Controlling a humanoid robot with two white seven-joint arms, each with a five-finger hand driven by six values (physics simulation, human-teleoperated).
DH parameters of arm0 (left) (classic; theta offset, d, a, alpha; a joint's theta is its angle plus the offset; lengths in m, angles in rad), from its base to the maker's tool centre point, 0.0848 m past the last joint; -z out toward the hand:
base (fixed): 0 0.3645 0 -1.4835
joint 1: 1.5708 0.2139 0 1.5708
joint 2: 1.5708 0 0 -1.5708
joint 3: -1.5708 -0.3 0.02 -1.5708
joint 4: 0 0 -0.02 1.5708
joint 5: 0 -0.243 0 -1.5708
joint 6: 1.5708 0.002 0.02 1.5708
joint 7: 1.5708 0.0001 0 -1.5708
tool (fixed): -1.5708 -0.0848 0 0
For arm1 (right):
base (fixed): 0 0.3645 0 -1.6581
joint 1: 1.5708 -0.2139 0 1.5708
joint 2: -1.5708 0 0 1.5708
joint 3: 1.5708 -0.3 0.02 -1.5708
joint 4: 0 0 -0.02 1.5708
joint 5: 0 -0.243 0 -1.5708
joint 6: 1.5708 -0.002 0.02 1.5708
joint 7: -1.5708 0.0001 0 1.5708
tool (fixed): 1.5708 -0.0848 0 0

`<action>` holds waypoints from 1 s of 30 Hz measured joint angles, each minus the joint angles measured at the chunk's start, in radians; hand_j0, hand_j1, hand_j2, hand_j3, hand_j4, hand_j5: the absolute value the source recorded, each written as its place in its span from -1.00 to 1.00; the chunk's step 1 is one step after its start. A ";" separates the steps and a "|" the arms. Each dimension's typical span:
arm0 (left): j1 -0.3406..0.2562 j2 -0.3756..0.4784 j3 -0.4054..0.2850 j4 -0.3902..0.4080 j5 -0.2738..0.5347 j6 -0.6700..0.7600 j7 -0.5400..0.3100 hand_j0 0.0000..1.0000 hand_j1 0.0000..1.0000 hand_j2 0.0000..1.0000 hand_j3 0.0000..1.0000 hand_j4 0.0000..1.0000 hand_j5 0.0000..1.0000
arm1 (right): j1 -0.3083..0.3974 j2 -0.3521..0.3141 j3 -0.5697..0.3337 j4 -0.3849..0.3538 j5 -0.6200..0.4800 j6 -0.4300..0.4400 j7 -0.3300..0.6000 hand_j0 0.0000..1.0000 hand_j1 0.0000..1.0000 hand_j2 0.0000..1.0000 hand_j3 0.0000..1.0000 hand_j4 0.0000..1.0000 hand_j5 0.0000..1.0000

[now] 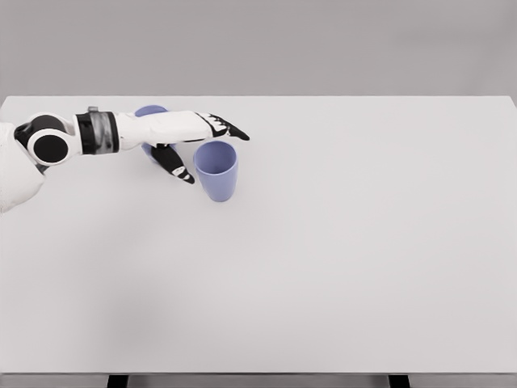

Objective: Place the right cup on the left cup with left arm

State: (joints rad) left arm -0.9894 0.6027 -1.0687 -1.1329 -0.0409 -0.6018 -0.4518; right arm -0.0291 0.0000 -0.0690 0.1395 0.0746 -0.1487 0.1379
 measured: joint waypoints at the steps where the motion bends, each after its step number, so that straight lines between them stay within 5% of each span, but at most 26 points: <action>1: 0.000 -0.008 0.000 0.005 -0.006 0.000 0.000 1.00 1.00 1.00 1.00 1.00 1.00 | 0.000 0.000 0.000 0.000 0.000 0.000 0.000 1.00 1.00 1.00 1.00 1.00 1.00; 21: 0.018 -0.037 -0.001 0.043 -0.061 0.007 0.004 0.88 0.88 0.88 0.88 0.88 0.88 | 0.000 0.000 0.000 0.000 0.000 0.000 0.000 1.00 1.00 1.00 1.00 1.00 1.00; 26: 0.018 -0.040 0.003 0.045 -0.064 0.007 0.005 0.30 0.30 0.30 0.30 0.30 0.30 | 0.000 0.000 0.000 0.000 0.000 0.000 0.000 1.00 1.00 1.00 1.00 1.00 1.00; 30: 0.021 -0.036 0.007 0.046 -0.057 0.006 0.005 0.24 0.24 0.24 0.24 0.24 0.24 | 0.000 0.000 0.000 0.000 0.000 0.000 0.000 1.00 1.00 1.00 1.00 1.00 1.00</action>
State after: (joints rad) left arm -0.9679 0.5669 -1.0618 -1.0867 -0.0977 -0.5960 -0.4466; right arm -0.0291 0.0000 -0.0690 0.1395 0.0746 -0.1487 0.1379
